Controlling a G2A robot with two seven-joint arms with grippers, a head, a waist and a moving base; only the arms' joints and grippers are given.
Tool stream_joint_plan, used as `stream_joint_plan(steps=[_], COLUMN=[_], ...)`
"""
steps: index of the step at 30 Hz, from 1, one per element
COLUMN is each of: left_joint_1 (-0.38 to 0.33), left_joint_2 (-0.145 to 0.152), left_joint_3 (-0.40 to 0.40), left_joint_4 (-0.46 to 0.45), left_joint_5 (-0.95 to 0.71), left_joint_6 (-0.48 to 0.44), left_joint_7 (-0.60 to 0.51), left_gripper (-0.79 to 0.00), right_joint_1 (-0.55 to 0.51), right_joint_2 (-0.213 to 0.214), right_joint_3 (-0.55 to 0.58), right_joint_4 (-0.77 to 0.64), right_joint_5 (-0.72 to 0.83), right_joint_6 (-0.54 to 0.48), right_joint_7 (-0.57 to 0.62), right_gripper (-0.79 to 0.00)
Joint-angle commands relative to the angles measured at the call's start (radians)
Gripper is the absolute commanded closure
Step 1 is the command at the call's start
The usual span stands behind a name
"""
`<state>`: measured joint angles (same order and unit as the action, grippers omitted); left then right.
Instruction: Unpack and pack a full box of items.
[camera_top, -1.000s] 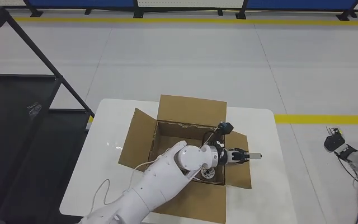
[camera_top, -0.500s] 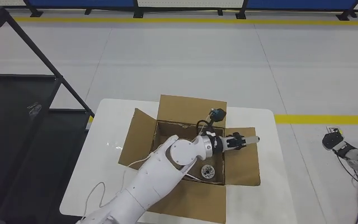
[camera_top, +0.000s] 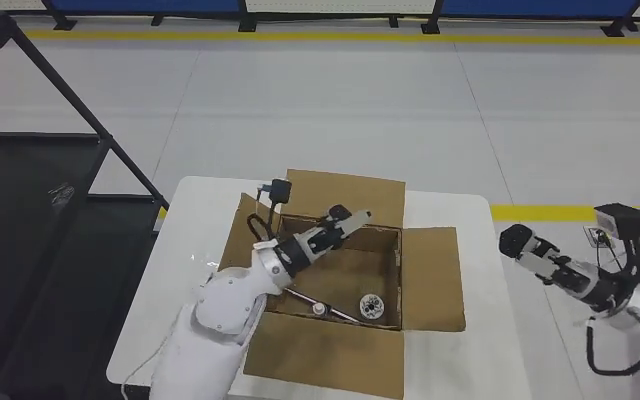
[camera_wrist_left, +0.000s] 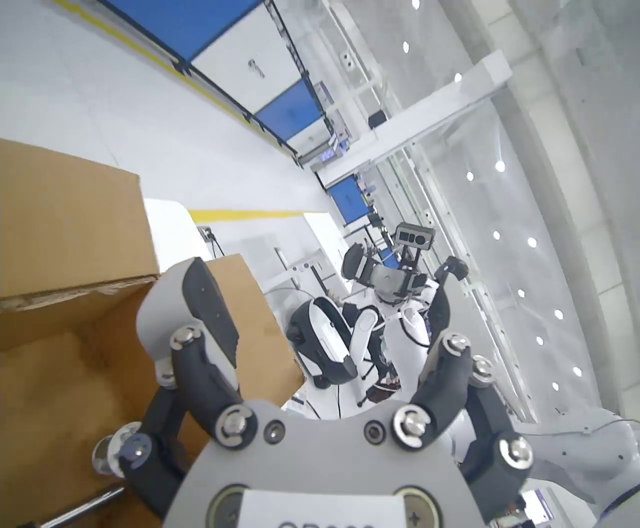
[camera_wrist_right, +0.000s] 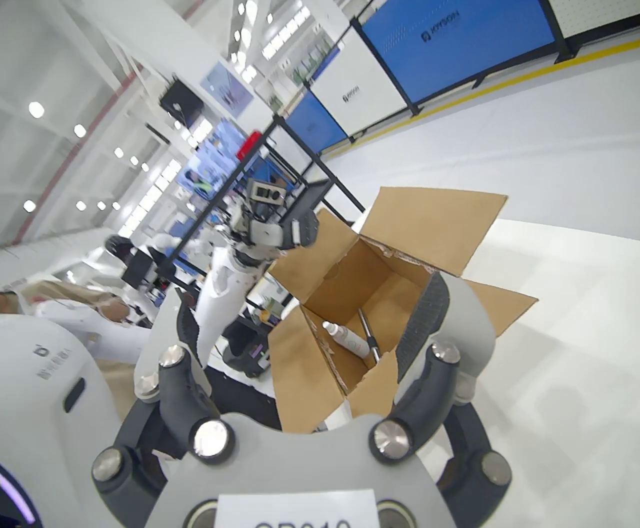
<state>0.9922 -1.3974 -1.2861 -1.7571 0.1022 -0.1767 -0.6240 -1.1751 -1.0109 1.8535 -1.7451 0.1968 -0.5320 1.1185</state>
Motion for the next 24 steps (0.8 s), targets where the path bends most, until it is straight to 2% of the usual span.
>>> stream_joint_plan(steps=[1,7,11,21,24], left_joint_1=[0.086,0.283,0.389,0.389,0.39], left_joint_2=[0.012,0.037,0.048,0.048,0.05], left_joint_3=[-0.083,-0.267,-0.352,-0.352,-0.351], left_joint_4=[-0.091,-0.236,-0.274,-0.274,-0.271], left_joint_5=[-0.01,-0.049,-0.105,-0.105,-0.11], left_joint_6=[-0.006,-0.045,-0.084,-0.084,-0.075], left_joint_7=[-0.005,0.003,-0.003,-0.003,0.002], left_gripper=[-0.785,-0.785,-0.785,-0.785,-0.785], right_joint_1=[0.012,0.078,0.095,0.092,0.124], right_joint_2=[-0.001,-0.006,-0.007,-0.007,-0.009], right_joint_3=[-0.055,-0.246,-0.284,-0.29,-0.368], right_joint_4=[-0.045,-0.133,-0.134,-0.142,-0.18], right_joint_5=[-0.107,-0.387,-0.422,-0.429,-0.482], right_joint_6=[0.012,0.095,0.121,0.122,0.162], right_joint_7=[-0.026,-0.096,-0.106,-0.11,-0.088], right_gripper=[-0.785,-0.785,-0.785,-0.785,-0.785])
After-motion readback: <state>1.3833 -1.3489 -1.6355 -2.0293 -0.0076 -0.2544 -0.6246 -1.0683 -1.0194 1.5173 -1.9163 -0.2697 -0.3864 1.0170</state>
